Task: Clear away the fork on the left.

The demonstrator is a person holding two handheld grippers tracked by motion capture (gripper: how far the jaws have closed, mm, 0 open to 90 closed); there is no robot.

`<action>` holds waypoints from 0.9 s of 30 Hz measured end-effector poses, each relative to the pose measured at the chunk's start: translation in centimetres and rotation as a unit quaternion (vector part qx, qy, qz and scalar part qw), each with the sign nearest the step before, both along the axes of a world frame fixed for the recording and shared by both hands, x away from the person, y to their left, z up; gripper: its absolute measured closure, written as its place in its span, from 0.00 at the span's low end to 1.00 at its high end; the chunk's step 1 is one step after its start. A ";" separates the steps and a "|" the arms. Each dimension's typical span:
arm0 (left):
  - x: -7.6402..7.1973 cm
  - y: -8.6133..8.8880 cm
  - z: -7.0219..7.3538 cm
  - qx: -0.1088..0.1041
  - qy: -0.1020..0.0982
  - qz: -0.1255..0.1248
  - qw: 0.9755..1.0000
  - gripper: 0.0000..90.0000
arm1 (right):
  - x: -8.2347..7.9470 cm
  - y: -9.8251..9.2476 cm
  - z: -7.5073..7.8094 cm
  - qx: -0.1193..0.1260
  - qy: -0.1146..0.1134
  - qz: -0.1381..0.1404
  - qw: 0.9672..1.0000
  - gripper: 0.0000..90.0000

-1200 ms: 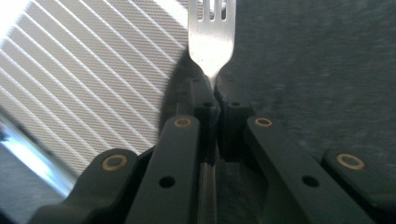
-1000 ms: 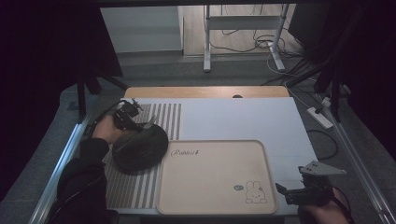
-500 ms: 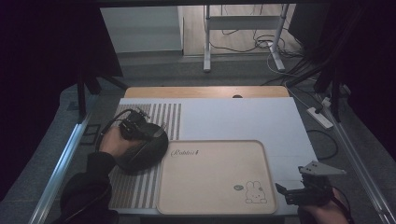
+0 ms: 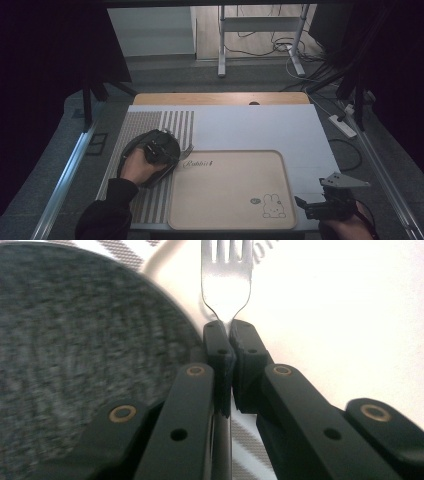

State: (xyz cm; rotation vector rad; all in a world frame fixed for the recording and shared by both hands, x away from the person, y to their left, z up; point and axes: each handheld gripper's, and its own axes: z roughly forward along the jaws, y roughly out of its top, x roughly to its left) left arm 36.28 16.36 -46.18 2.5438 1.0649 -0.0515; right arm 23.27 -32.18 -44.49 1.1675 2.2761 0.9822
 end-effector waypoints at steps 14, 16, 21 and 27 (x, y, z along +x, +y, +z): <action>-1.2 -3.8 -0.2 -0.014 0.018 0.023 0.999 0.96 | 0.0 0.0 0.0 0.001 0.000 0.001 1.000 0.00; -1.3 -4.3 -0.2 -0.019 0.020 0.025 0.999 0.96 | 0.0 0.0 0.0 0.001 0.000 0.001 1.000 0.00; -1.2 -5.3 -0.6 -0.021 0.025 0.027 0.999 0.96 | 0.0 0.0 0.0 0.000 -0.001 0.002 1.000 0.00; -1.0 -6.4 -1.6 -0.011 0.026 0.031 0.999 0.96 | -0.1 0.0 0.0 0.001 -0.002 0.003 1.000 0.00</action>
